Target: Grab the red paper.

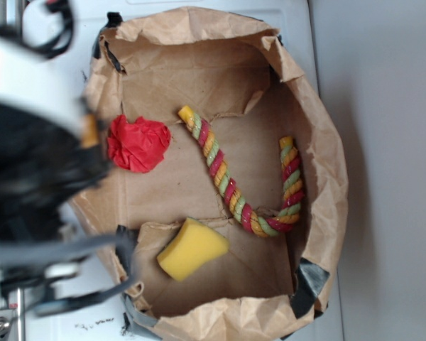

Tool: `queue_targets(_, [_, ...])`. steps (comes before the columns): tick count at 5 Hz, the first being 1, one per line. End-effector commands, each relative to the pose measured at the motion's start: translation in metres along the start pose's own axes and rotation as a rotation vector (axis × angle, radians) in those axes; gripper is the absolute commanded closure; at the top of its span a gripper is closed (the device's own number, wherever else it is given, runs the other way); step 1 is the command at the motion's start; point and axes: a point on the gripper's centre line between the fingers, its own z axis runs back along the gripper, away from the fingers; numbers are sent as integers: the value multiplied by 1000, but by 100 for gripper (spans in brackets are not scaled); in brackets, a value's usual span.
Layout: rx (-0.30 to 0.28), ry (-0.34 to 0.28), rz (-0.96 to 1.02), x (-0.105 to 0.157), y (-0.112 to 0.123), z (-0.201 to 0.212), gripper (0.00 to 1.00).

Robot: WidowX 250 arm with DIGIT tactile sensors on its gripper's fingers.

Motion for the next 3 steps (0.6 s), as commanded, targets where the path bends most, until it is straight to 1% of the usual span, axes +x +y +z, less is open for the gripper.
queue_targets(1, [-10,-75,28,35,3,-1,0])
queue_targets(2, [-17,-62,14,48,-11,-25,0])
queue_targets(3, [10,-47,-31,47,-24,-40,0])
